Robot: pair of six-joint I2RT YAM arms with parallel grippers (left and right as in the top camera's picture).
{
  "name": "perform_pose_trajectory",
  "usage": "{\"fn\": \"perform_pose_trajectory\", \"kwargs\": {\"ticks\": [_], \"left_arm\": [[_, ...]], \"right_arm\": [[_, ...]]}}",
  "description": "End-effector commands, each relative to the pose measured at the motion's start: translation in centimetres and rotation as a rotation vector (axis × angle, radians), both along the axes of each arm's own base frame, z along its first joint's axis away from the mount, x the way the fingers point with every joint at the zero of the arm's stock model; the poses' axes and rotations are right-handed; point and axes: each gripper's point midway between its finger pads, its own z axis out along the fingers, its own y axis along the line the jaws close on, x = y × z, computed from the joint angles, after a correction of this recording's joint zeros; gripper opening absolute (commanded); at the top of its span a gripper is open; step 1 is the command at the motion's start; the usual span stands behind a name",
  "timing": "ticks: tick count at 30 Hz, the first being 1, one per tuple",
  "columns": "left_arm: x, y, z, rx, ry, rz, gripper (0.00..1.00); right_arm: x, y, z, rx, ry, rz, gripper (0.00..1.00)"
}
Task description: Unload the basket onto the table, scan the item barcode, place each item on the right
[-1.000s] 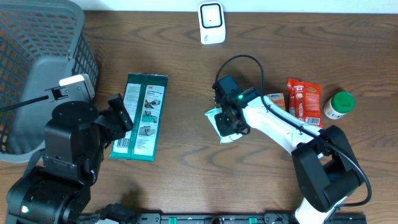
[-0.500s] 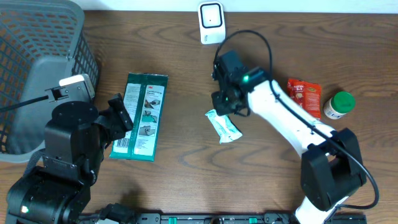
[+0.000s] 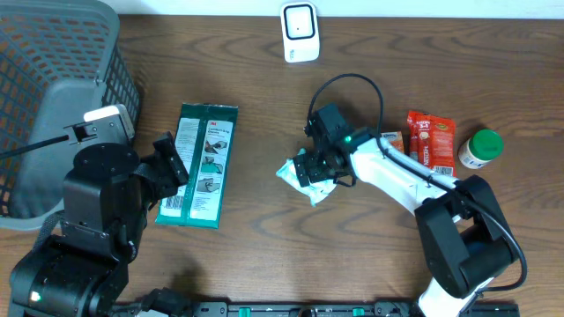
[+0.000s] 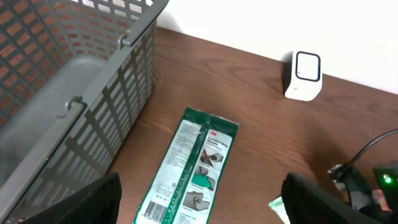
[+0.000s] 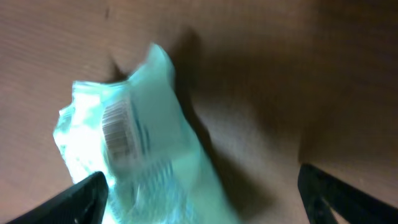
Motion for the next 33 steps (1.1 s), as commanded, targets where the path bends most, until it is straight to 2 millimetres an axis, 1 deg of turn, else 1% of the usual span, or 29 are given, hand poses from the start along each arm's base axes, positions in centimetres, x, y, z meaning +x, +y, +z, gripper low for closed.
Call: {"fn": "perform_pose_trajectory", "kwargs": {"ticks": [1,2,3,4,5,6,8,9,10,12,13,14,15,18,20,22,24,26,27,28,29,30,31,32,33], "left_arm": [[-0.1,0.3,0.2,0.012,-0.006,0.006,0.82],[-0.1,0.3,0.2,0.012,-0.007,0.005,0.82],[-0.1,0.3,0.2,0.012,-0.007,0.005,0.82],[-0.1,0.3,0.2,0.011,-0.007,0.006,0.82],[-0.1,0.3,0.2,0.012,-0.006,0.006,0.82],[-0.1,0.3,0.2,0.012,-0.006,0.005,0.82],[-0.1,0.3,0.2,0.011,-0.007,0.006,0.82],[-0.1,0.3,0.2,0.012,-0.006,0.005,0.82],[-0.1,0.3,0.2,0.011,-0.007,0.006,0.82],[-0.1,0.3,0.2,0.011,-0.007,0.006,0.82],[-0.1,0.3,0.2,0.012,-0.006,0.005,0.82],[-0.1,0.3,0.2,0.011,-0.007,0.006,0.82],[-0.1,0.3,0.2,0.012,-0.006,0.005,0.82],[-0.1,0.3,0.2,0.011,-0.007,0.006,0.82],[-0.1,0.3,0.2,0.012,-0.007,0.005,0.82],[-0.1,0.3,0.2,0.012,-0.007,0.005,0.82],[-0.1,0.3,0.2,0.012,-0.007,0.005,0.82],[-0.1,0.3,0.2,0.012,-0.006,0.005,0.82],[-0.1,0.3,0.2,0.012,-0.007,0.005,0.82],[-0.1,0.3,0.2,0.011,-0.007,0.006,0.82],[-0.1,0.3,0.2,0.012,-0.007,0.005,0.82],[-0.1,0.3,0.2,0.012,-0.006,0.006,0.82],[-0.1,0.3,0.2,0.012,-0.007,0.005,0.82],[-0.1,0.3,0.2,0.011,-0.007,0.006,0.82],[-0.1,0.3,0.2,0.012,-0.006,0.006,0.82]], "right_arm": [[1.8,1.2,6.8,0.085,-0.093,0.032,0.92],[1.3,0.9,7.8,0.081,-0.084,0.032,0.87],[0.8,0.7,8.1,0.077,-0.076,0.032,0.81],[0.1,0.4,8.3,0.068,-0.060,0.035,0.70],[-0.4,0.4,8.2,0.059,-0.043,0.041,0.53],[-1.0,0.4,8.0,0.048,-0.022,0.048,0.40],[-2.1,0.4,7.1,0.027,0.011,0.063,0.25],[-2.5,0.4,6.7,0.021,0.022,0.070,0.20],[-3.0,0.5,5.9,0.015,0.032,0.079,0.18],[-3.5,0.5,4.8,0.004,0.036,0.089,0.19],[-3.8,0.4,4.0,-0.002,0.041,0.091,0.19],[-4.2,0.2,2.7,-0.005,0.047,0.092,0.18],[-4.3,0.1,2.2,-0.007,0.049,0.092,0.19],[-4.8,-0.7,-0.5,-0.029,0.043,0.084,0.21],[-4.9,-1.1,-1.2,-0.033,0.042,0.068,0.22],[-5.0,-1.0,-1.2,-0.022,0.051,0.066,0.24],[-5.0,-0.1,-0.3,0.017,0.051,0.113,0.36],[-4.8,0.6,1.5,0.050,0.046,0.162,0.50],[-4.4,1.2,3.8,0.075,0.032,0.216,0.59],[-4.2,1.4,5.0,0.083,0.019,0.244,0.62],[-3.8,1.5,6.9,0.083,-0.006,0.281,0.66],[-3.5,1.4,8.8,0.076,-0.039,0.348,0.74],[-3.3,1.3,9.5,0.073,-0.055,0.381,0.81],[-3.0,0.9,10.8,0.059,-0.081,0.435,0.88],[-2.9,0.8,11.0,0.057,-0.085,0.447,0.89]]}}
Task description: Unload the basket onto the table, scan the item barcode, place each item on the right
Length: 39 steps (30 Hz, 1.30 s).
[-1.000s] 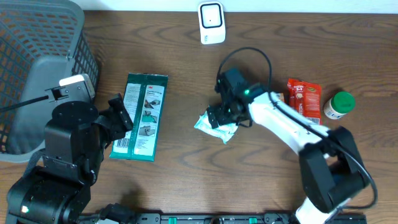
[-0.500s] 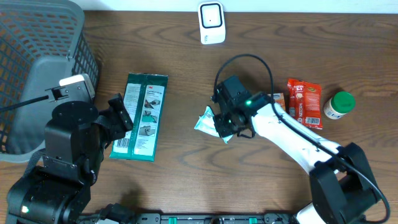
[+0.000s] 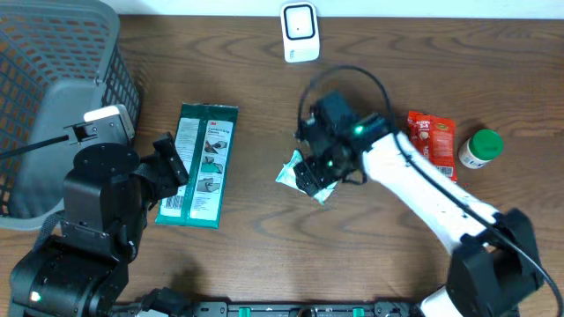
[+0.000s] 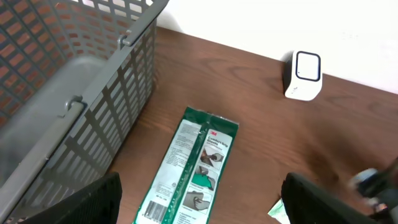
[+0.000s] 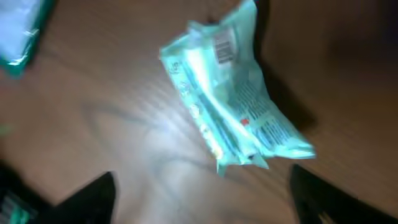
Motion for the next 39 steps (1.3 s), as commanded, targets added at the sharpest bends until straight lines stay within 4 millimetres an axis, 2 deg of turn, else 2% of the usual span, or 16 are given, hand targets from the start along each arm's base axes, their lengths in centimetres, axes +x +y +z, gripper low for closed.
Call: {"fn": "perform_pose_trajectory", "kwargs": {"ticks": [1,3,6,7,11,18,26,30,32,33,35,39], "left_arm": [[-0.1,0.3,0.2,0.012,-0.006,0.006,0.82],[-0.1,0.3,0.2,0.012,-0.006,0.006,0.82],[-0.1,0.3,0.2,0.012,-0.006,0.006,0.82],[-0.1,0.3,0.2,0.012,-0.006,0.006,0.82],[-0.1,0.3,0.2,0.012,-0.006,0.006,0.82],[-0.1,0.3,0.2,0.012,-0.006,0.006,0.82],[-0.1,0.3,0.2,0.012,-0.006,0.006,0.82],[-0.1,0.3,0.2,0.012,-0.006,0.006,0.82],[-0.1,0.3,0.2,0.012,-0.006,0.006,0.82],[-0.1,0.3,0.2,0.012,-0.006,0.006,0.82],[-0.1,0.3,0.2,0.012,-0.006,0.006,0.82],[-0.1,0.3,0.2,0.012,-0.006,0.006,0.82]], "right_arm": [[1.2,-0.9,2.5,0.022,-0.105,0.156,0.91],[1.5,-1.8,1.9,0.007,-0.101,0.182,0.90],[1.9,-3.8,-0.3,-0.003,-0.093,0.246,0.90],[1.9,-3.9,-0.5,0.001,-0.092,0.252,0.90],[1.9,-2.9,-2.3,0.168,-0.114,0.341,0.89],[1.1,-2.1,-6.5,0.220,-0.142,0.364,0.81],[0.7,-1.7,-10.3,0.235,-0.050,0.330,0.69],[0.3,-1.5,-11.0,0.247,-0.024,0.330,0.42],[0.2,-1.6,-11.0,0.246,-0.019,0.329,0.34],[0.0,-1.7,-11.1,0.242,-0.006,0.327,0.26],[-0.1,-1.9,-11.1,0.234,0.002,0.325,0.03],[0.4,-1.6,-10.2,0.244,-0.022,0.327,0.01]]}}
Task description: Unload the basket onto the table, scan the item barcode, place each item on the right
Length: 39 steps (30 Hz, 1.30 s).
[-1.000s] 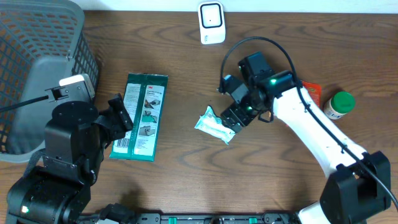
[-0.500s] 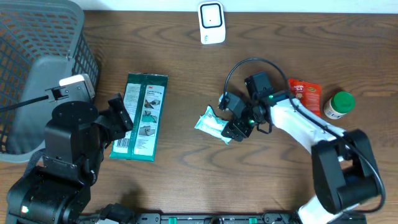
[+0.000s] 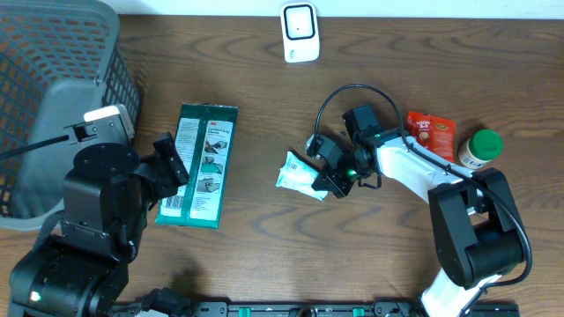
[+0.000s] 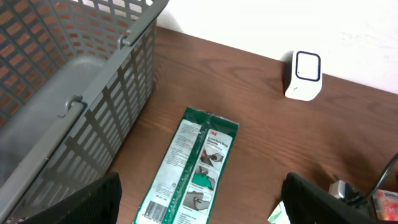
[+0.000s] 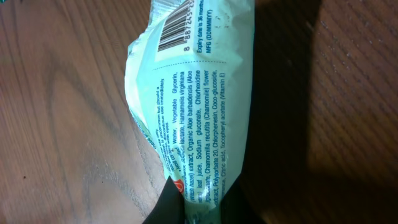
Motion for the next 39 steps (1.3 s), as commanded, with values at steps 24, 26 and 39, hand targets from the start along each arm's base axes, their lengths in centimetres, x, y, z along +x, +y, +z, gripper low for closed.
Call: {"fn": "perform_pose_trajectory", "kwargs": {"ticks": [24,26,39], "left_arm": [[-0.1,0.3,0.2,0.012,-0.006,0.006,0.82],[-0.1,0.3,0.2,0.012,-0.006,0.006,0.82],[-0.1,0.3,0.2,0.012,-0.006,0.005,0.82]], "right_arm": [[-4.2,1.5,13.6,0.247,-0.195,0.196,0.01],[-3.9,1.4,13.5,0.239,-0.207,0.190,0.01],[5.9,-3.7,19.2,-0.124,-0.386,-0.345,0.01]]}}
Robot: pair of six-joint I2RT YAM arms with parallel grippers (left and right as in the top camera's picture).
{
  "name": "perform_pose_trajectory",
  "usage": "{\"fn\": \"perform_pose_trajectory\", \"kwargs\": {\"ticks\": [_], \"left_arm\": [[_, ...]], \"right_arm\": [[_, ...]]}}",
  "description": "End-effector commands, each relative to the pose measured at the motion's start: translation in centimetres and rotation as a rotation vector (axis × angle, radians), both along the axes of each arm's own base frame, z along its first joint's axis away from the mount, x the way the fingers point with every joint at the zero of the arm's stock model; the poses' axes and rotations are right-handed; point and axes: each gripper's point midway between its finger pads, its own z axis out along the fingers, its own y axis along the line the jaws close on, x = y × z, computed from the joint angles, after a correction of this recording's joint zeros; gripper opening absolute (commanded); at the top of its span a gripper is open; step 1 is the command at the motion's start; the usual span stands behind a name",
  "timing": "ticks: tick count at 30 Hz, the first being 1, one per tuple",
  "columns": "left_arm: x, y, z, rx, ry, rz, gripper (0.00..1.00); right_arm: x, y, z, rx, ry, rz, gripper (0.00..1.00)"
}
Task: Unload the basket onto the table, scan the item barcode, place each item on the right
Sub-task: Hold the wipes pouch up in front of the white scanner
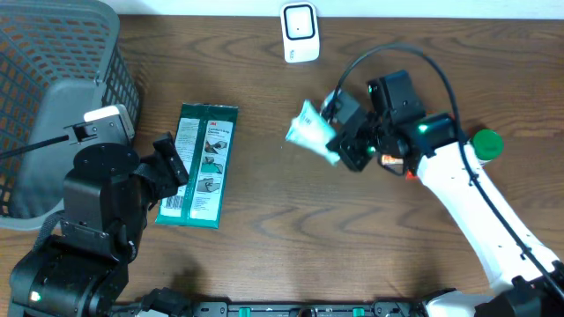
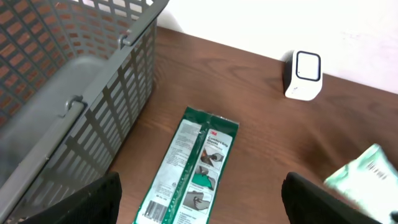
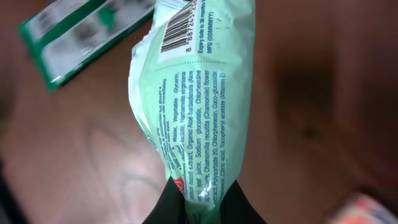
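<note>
My right gripper point(image 1: 345, 141) is shut on the end of a pale green wipes packet point(image 1: 310, 132), held in the air below and right of the white barcode scanner point(image 1: 300, 33). In the right wrist view the packet point(image 3: 199, 93) runs up from the right gripper point(image 3: 202, 199), its barcode at the far end, printed side towards the camera. The packet point(image 2: 360, 177) also shows at the right edge of the left wrist view, as does the scanner point(image 2: 303, 76). My left gripper point(image 2: 199, 205) stands open over the near end of a green 3M pack point(image 2: 189, 168).
A grey mesh basket point(image 1: 53, 97) stands at the far left. The flat green 3M pack point(image 1: 199, 163) lies left of centre. A red snack packet point(image 1: 407, 167) and a green-capped bottle point(image 1: 486, 143) sit at the right, partly behind my right arm.
My right gripper has lifted the wipes packet off the table and carried it up and back, closer to the scanner. The left arm has not moved.
My right gripper stood open over the wipes packet lying on the table at both first moments. Then it was shut on the packet's end, still on the table. Now the packet hangs in the air nearer the scanner. The left arm stayed still throughout.
</note>
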Motion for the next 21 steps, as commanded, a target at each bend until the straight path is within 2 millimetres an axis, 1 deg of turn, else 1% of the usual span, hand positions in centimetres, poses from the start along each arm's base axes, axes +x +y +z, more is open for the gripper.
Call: {"fn": "perform_pose_trajectory", "kwargs": {"ticks": [1,3,5,8,9,11,12,13,14,15,20,21], "left_arm": [[-0.1,0.3,0.3,0.011,-0.007,0.006,0.82],[-0.1,0.3,0.2,0.011,-0.007,0.006,0.82],[-0.1,0.3,0.3,0.011,-0.007,0.006,0.82],[-0.1,0.3,0.3,0.011,-0.007,0.006,0.82],[-0.1,0.3,0.2,0.012,-0.007,0.006,0.82],[-0.1,0.3,0.3,0.011,-0.007,0.006,0.82],[-0.1,0.3,0.2,0.012,-0.007,0.006,0.82],[-0.1,0.3,0.3,0.011,-0.007,0.006,0.82],[-0.1,0.3,0.3,0.011,-0.007,0.006,0.82],[-0.1,0.3,0.3,0.011,-0.007,0.006,0.82],[-0.1,0.3,0.3,0.011,-0.007,0.006,0.82],[-0.1,0.3,0.2,0.012,-0.007,0.006,0.82]], "right_arm": [[3.0,-2.0,3.6,-0.086,-0.118,-0.163,0.01],[3.4,-2.4,4.5,-0.110,-0.128,-0.180,0.01],[4.4,-3.4,5.8,-0.165,-0.140,-0.230,0.01],[6.6,-5.0,8.4,-0.269,-0.186,-0.306,0.01],[7.6,-5.2,9.4,-0.299,-0.208,-0.325,0.01],[9.4,-5.0,10.5,-0.367,-0.251,-0.344,0.01],[9.9,-4.9,10.6,-0.398,-0.268,-0.343,0.01],[11.1,-4.4,10.7,-0.462,-0.310,-0.351,0.01],[11.9,-4.1,10.7,-0.502,-0.339,-0.358,0.01],[13.5,-3.2,10.4,-0.603,-0.417,-0.367,0.01],[17.7,-1.0,9.1,-0.925,-0.644,-0.385,0.01],[18.9,-0.6,8.8,-1.029,-0.703,-0.393,0.01]]}}
